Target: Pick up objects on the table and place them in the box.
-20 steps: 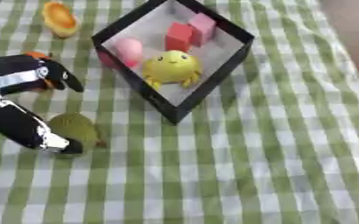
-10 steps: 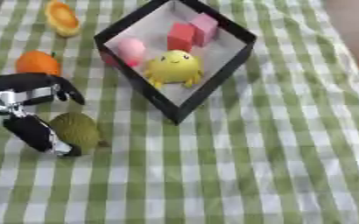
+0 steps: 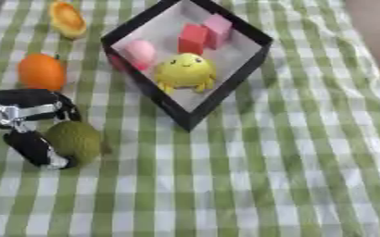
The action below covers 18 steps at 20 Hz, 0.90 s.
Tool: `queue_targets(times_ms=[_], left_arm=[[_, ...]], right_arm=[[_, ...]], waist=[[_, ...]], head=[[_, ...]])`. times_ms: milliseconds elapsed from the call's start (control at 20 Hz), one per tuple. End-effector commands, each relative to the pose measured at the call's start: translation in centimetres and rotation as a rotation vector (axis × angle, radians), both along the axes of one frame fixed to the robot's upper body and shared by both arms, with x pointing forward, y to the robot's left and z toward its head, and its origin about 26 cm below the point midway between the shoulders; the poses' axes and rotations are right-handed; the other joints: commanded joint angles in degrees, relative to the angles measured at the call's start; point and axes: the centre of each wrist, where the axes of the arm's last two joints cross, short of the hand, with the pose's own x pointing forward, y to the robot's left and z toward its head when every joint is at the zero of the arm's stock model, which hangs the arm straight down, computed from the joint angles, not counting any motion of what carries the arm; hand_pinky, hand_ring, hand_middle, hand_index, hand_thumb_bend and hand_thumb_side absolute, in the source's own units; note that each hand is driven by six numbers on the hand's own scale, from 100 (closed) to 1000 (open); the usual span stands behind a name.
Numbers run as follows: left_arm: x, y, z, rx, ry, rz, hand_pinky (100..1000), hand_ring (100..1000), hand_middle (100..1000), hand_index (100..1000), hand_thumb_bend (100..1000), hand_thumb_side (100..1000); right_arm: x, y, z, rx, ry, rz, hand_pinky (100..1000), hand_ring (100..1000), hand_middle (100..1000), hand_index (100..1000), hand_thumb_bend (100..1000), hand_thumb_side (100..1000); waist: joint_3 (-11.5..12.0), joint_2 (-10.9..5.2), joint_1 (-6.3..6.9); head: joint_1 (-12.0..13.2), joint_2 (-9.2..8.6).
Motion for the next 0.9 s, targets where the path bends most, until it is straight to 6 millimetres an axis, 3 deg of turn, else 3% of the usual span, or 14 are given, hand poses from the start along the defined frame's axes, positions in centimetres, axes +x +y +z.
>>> queue_targets(times_ms=[50, 200, 300, 550, 900], left_arm=[[-0.4, 0.3, 1.7, 0.001, -0.063, -0.002, 772, 765, 721, 734, 271, 313], [-1.5, -0.2, 3.0, -0.034, -0.125, -0.037, 751, 745, 687, 699, 134, 307], [-2.8, -0.5, 4.4, -0.06, -0.183, -0.069, 738, 727, 657, 671, 111, 265], [-6.3, -1.1, 8.8, -0.071, -0.356, -0.156, 741, 715, 633, 650, 127, 216], [-7.4, -2.6, 13.0, -0.134, -0.511, -0.253, 741, 706, 621, 636, 138, 222]], right_arm=[[-0.2, 0.1, 0.9, -0.02, -0.025, 0.008, 812, 779, 773, 816, 100, 594], [-0.2, 0.1, 0.8, -0.019, -0.022, 0.004, 812, 780, 772, 816, 100, 596], [-0.2, 0.1, 0.8, -0.019, -0.023, 0.001, 812, 779, 771, 816, 100, 596], [-0.3, -0.1, 0.9, -0.023, -0.028, 0.0, 813, 779, 771, 816, 100, 593], [-0.3, -0.1, 1.4, -0.029, -0.025, 0.013, 814, 782, 774, 817, 100, 586]], waist=[[-0.04, -0.87, -0.26], [-0.09, -0.85, -0.27], [-0.08, -0.86, -0.22], [-0.06, -1.05, 0.03], [-0.15, -1.56, 0.59]], head=[[0.0, -0.1], [-0.12, -0.1], [-0.21, -0.1], [-0.54, -0.1], [-1.56, -0.1]])
